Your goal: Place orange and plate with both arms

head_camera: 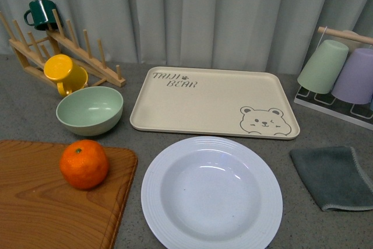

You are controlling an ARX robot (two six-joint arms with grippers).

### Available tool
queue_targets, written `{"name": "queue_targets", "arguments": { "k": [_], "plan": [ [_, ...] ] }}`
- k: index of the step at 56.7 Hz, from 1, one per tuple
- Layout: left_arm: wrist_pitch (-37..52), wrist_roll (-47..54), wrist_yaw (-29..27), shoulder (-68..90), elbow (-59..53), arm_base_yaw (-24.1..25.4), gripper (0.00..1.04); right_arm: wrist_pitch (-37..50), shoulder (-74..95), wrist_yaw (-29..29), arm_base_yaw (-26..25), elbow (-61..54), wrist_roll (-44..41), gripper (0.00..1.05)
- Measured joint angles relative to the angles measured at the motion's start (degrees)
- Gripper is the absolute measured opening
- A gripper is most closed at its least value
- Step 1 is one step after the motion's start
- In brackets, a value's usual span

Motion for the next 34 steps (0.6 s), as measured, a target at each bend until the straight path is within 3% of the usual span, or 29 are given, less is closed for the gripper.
{"name": "queue_targets", "arguments": {
  "k": [34],
  "plan": [
    [0.0, 0.0, 0.0, 0.0, 0.0, 0.0, 0.98, 0.0, 0.0, 0.0, 0.0, 0.0, 0.0, 0.96]
  ]
}}
